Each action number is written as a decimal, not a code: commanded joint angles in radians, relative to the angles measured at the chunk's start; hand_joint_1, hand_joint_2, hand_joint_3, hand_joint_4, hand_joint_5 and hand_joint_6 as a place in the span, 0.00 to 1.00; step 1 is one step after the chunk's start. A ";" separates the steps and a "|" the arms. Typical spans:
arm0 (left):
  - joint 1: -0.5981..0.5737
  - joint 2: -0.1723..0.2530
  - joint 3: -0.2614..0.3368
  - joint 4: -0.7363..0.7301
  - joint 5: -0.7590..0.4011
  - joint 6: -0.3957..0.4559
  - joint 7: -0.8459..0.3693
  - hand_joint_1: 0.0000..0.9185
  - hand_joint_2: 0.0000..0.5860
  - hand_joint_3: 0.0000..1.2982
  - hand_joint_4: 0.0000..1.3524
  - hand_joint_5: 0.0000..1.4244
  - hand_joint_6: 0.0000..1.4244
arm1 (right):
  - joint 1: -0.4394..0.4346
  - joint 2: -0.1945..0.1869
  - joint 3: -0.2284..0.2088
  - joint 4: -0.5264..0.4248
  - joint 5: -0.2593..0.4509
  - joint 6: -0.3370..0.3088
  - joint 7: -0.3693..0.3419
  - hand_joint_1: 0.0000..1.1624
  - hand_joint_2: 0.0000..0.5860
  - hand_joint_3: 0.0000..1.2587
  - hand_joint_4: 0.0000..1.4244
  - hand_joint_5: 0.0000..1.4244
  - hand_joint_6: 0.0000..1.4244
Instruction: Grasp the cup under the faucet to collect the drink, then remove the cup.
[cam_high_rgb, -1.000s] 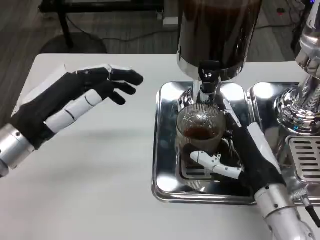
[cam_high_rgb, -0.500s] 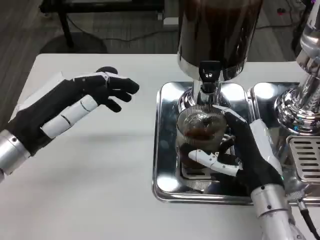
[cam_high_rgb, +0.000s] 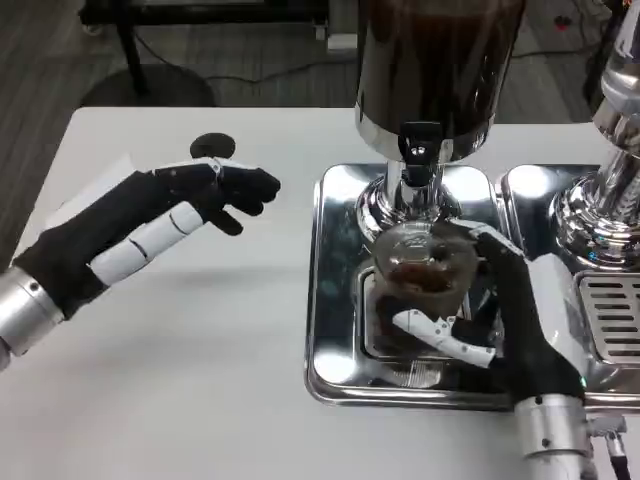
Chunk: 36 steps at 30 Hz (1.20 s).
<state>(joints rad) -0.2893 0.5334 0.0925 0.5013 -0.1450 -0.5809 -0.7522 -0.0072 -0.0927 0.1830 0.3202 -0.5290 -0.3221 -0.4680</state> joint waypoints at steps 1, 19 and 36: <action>0.003 0.003 -0.033 0.017 0.035 -0.023 -0.001 0.00 0.29 0.27 0.21 0.22 0.31 | 0.016 -0.005 -0.014 -0.072 -0.013 -0.049 -0.060 0.70 0.28 0.50 0.49 0.65 0.89; -0.045 0.017 -0.211 0.104 0.309 -0.273 0.089 0.00 0.25 0.01 0.00 0.00 0.05 | 0.148 -0.048 -0.099 -0.260 -0.001 0.012 -0.015 0.71 0.26 0.53 0.51 0.68 0.92; -0.050 0.082 -0.264 0.067 0.494 -0.390 0.284 0.00 0.22 0.00 0.00 0.00 0.00 | 0.224 -0.036 -0.088 -0.367 -0.004 0.036 0.072 0.71 0.26 0.54 0.53 0.69 0.94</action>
<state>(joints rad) -0.3498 0.5914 -0.1709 0.5938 0.3529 -0.9525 -0.4902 0.2070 -0.1321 0.0906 0.0102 -0.5391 -0.2733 -0.3996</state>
